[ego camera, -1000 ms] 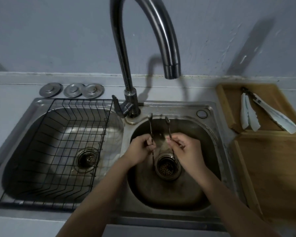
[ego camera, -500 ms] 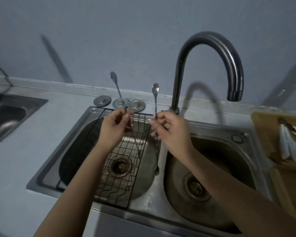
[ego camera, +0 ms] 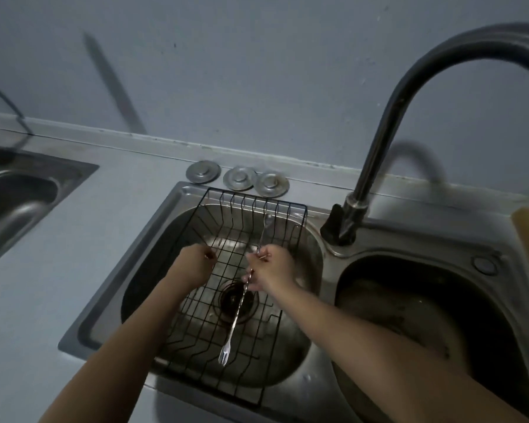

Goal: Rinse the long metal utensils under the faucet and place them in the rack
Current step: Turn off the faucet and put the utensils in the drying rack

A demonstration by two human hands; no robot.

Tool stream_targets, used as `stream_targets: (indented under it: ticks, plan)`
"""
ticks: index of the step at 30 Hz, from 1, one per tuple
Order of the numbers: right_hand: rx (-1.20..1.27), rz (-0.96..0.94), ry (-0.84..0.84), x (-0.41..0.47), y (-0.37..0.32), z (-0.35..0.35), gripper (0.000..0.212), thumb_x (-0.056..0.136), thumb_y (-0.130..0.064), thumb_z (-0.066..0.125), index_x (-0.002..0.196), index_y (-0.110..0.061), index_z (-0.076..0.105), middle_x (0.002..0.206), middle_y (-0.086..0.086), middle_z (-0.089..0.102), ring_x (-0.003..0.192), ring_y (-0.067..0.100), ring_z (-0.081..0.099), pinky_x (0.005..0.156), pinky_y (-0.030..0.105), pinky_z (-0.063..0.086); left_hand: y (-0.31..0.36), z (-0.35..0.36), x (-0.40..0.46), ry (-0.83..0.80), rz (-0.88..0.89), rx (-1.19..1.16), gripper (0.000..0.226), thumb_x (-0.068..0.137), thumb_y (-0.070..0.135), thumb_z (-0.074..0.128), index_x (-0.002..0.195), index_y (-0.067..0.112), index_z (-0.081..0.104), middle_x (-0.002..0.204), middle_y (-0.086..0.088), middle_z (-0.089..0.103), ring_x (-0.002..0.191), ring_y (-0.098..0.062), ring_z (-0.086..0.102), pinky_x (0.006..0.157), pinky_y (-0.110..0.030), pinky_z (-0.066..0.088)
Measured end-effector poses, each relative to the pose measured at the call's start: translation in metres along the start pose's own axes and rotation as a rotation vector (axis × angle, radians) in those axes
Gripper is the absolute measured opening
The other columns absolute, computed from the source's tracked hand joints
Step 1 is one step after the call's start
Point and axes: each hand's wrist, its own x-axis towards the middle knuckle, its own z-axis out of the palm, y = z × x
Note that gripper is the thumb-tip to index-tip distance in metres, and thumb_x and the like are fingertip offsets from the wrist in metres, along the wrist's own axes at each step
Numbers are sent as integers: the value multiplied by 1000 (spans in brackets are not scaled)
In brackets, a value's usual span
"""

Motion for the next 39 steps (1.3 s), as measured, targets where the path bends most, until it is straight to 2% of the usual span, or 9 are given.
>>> stream_targets:
  ticks: [6, 9, 13, 18, 23, 25, 30, 34, 39]
  plan:
    - [56, 248, 23, 29, 17, 26, 12, 91, -11, 54, 93, -13, 42, 73, 8, 54, 52, 17, 57, 45, 31, 54, -17, 20, 19, -55, -65, 49, 18, 89, 18, 57, 101, 7, 65, 103, -12, 67, 82, -20, 61, 71, -32, 54]
    - [-18, 301, 41, 39, 20, 31, 20, 90, -6, 55, 76, -12, 42, 73, 9, 55, 51, 18, 56, 46, 35, 54, -23, 29, 25, -82, -79, 29, 15, 86, 14, 62, 99, 6, 66, 105, -14, 66, 79, -17, 58, 66, -26, 46]
    - [-179, 283, 52, 51, 22, 29, 33, 89, -3, 56, 62, -13, 40, 59, 8, 49, 48, 18, 53, 36, 29, 50, -29, 36, 27, -115, -96, 21, 18, 84, 12, 64, 101, 6, 65, 104, -16, 66, 82, -26, 66, 72, -34, 56]
    - [-181, 415, 106, 67, 28, 34, 14, 91, 3, 49, 80, -6, 47, 65, 11, 53, 39, 20, 56, 21, 23, 39, -32, 42, 29, -85, -87, 38, 17, 82, 16, 67, 98, 9, 65, 104, -14, 66, 89, -27, 66, 78, -41, 57]
    - [-446, 291, 145, 77, 43, 41, 43, 78, 3, 65, 109, -9, 37, 96, 18, 62, 79, 34, 67, 57, 43, 59, -32, 42, 30, -80, -85, 73, 17, 82, 19, 66, 98, 12, 64, 104, -10, 66, 89, -27, 65, 79, -42, 57]
    - [-418, 296, 193, 84, 52, 43, 30, 84, 1, 57, 105, -7, 38, 97, 17, 64, 81, 31, 67, 69, 47, 58, -31, 42, 29, -79, -84, 98, 17, 81, 20, 66, 97, 15, 63, 103, -8, 66, 88, -25, 65, 79, -40, 57]
    - [-288, 354, 257, 84, 49, 43, 10, 92, -3, 38, 96, -12, 36, 98, 9, 63, 84, 31, 64, 74, 44, 56, -29, 43, 29, -85, -98, 144, 18, 79, 20, 69, 95, 19, 61, 100, -4, 67, 83, -21, 66, 77, -35, 56]
    - [-302, 335, 201, 69, 32, 30, 30, 89, -5, 46, 118, 1, 42, 112, 15, 54, 106, 31, 55, 84, 31, 43, -29, 43, 28, -85, -112, 145, 17, 78, 19, 70, 88, 22, 56, 100, -3, 67, 86, -21, 65, 76, -33, 55]
    - [125, 562, 380, 67, 21, 35, 51, 98, -35, 17, 113, -2, 52, 125, 20, 57, 102, 39, 59, 86, 41, 53, -29, 42, 28, -70, -105, 160, 21, 77, 19, 69, 93, 18, 55, 101, -5, 67, 87, -25, 65, 78, -35, 54]
